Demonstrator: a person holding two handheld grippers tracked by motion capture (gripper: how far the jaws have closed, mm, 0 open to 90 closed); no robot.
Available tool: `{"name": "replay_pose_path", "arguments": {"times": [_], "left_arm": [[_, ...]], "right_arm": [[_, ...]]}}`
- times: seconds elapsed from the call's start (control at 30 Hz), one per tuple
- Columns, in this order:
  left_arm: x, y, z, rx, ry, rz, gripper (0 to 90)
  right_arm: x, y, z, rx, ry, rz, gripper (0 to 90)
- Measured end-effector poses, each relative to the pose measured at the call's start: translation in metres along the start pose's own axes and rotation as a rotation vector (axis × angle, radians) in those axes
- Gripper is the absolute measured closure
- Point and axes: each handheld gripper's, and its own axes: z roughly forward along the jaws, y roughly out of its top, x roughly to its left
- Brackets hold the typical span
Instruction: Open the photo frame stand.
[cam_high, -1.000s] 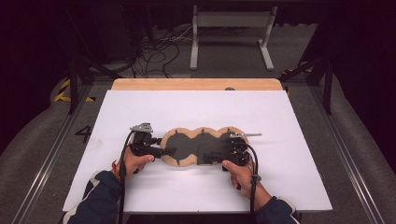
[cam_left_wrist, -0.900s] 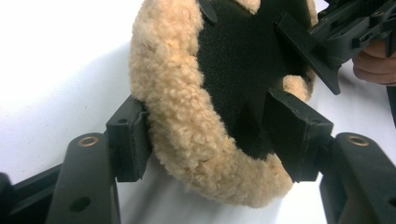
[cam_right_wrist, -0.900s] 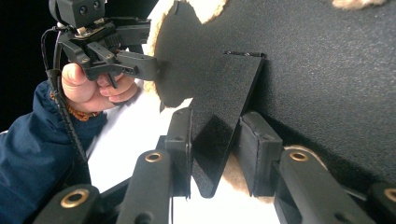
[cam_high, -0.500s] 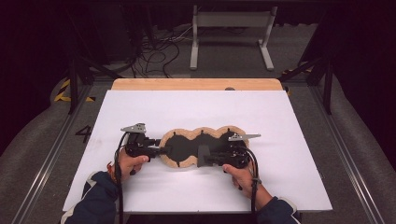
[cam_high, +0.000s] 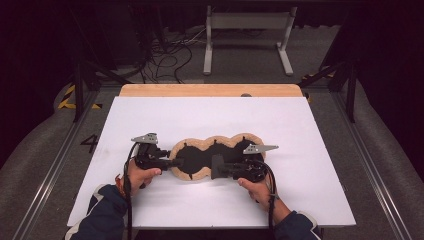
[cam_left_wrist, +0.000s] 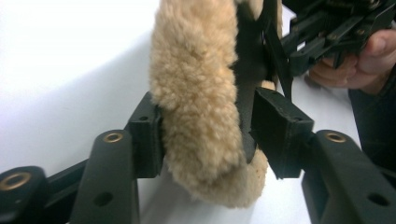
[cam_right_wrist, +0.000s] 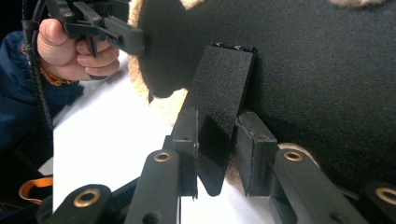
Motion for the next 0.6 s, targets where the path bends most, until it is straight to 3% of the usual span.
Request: {"name": "replay_pose_path", "arguments": {"times": [0.07,0.23,0.3,0.33,0.4,0.47,0.6], "left_arm": [[-0.004,0.002,0.003,0.020,0.023,0.033,45.3],[-0.007,0.003,0.001,0.027,0.033,0.063,46.8],[-0.011,0.004,0.001,0.020,0.051,0.112,47.1],[-0.013,0.004,0.000,0.009,0.057,0.112,48.0],[-0.017,0.005,-0.003,-0.025,0.079,0.144,50.4],[-0.020,0.006,-0.004,-0.027,0.103,0.190,52.0],[-0.026,0.005,-0.005,-0.027,0.140,0.224,51.8]], "right_arm": [[0.002,0.000,0.000,0.004,-0.011,-0.019,71.5],[0.002,0.000,0.000,0.007,-0.015,-0.035,71.5],[0.002,0.000,-0.001,0.012,-0.013,-0.038,72.8],[0.002,0.000,-0.001,0.013,-0.009,-0.035,73.8],[0.002,0.001,-0.002,0.017,-0.004,-0.044,76.7],[0.003,0.001,-0.002,0.023,0.002,-0.048,78.8],[0.005,0.002,-0.002,0.027,-0.008,-0.051,78.9]]}}
